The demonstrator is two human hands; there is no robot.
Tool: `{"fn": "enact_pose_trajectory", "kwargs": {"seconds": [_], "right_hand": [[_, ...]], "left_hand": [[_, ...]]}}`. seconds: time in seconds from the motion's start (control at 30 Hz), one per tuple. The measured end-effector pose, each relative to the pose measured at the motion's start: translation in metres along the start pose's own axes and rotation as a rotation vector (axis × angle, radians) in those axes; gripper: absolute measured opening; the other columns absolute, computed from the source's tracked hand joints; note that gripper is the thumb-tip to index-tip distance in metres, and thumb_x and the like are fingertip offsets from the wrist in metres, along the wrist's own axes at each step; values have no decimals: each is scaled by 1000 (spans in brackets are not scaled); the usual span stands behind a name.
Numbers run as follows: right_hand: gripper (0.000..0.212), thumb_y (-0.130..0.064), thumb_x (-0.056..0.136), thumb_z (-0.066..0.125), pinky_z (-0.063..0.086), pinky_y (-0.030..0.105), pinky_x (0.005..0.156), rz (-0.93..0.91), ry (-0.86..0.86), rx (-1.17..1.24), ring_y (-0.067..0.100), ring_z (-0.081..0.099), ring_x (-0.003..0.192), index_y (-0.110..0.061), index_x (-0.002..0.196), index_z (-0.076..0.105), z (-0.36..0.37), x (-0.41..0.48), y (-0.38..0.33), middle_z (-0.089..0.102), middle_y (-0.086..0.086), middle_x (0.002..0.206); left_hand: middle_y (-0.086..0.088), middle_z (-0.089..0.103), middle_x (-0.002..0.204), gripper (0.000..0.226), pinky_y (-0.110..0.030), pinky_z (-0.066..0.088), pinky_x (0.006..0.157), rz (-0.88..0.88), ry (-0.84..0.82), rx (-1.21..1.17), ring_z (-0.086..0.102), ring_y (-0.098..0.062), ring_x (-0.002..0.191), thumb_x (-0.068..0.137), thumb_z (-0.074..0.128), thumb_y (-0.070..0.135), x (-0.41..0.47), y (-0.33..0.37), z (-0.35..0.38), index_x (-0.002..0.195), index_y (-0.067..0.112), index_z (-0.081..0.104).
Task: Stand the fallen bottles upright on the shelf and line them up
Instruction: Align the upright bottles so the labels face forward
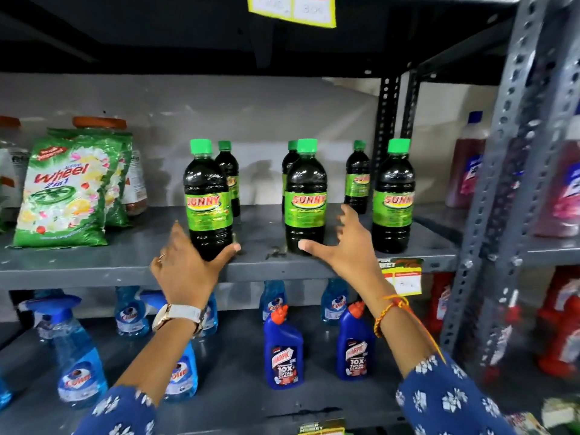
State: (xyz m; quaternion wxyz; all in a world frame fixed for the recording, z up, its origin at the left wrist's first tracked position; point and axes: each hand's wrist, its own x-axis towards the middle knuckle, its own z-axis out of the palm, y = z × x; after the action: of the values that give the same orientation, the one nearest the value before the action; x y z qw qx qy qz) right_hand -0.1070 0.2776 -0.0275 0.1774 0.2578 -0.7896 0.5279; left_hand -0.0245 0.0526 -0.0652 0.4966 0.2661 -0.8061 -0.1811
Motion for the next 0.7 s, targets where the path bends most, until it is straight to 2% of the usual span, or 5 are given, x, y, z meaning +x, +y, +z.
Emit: {"fn": "enact_pose_trajectory", "kwargs": {"seconds": [0.17,0.33,0.4,0.5,0.7], "right_hand": [[74,-32,64,81,35,11,91,-152,589,65,6,45,108,-10,125,46,-69,-1,24,48,-2,118],[89,-31,56,86,36,24,93,134,139,40,9,47,110,-12,130,41,-105,22,60,48,-8,112],[78,-32,51,88,44,31,97,129,8,23,13,57,110,-17,119,51,-106,30,74,59,-7,113],[62,-22,54,87,48,29,92,108,-80,88,15,63,101,-25,106,54,-107,36,84,65,0,111],[60,-24,57,86,46,12,80,40,-86,92,4,61,92,-28,108,53,-107,39,87,63,-6,104]], "left_hand": [[-24,41,140,91,-51,27,102,286,181,-131,39,-37,125,76,51,64,-28,55,12,136,-2,34],[-26,42,139,112,-46,41,93,166,-133,-229,47,-39,120,66,64,68,-36,123,34,142,-4,22],[-30,60,114,112,-45,44,85,88,-141,-153,60,-41,98,63,70,64,-41,129,42,137,-8,28],[-27,65,65,99,-47,47,77,143,-82,-29,65,-39,64,58,80,55,-47,128,55,119,-15,45],[-20,64,59,69,-42,48,69,165,-7,-25,63,-35,56,62,79,53,-46,125,64,94,-3,56]]}}
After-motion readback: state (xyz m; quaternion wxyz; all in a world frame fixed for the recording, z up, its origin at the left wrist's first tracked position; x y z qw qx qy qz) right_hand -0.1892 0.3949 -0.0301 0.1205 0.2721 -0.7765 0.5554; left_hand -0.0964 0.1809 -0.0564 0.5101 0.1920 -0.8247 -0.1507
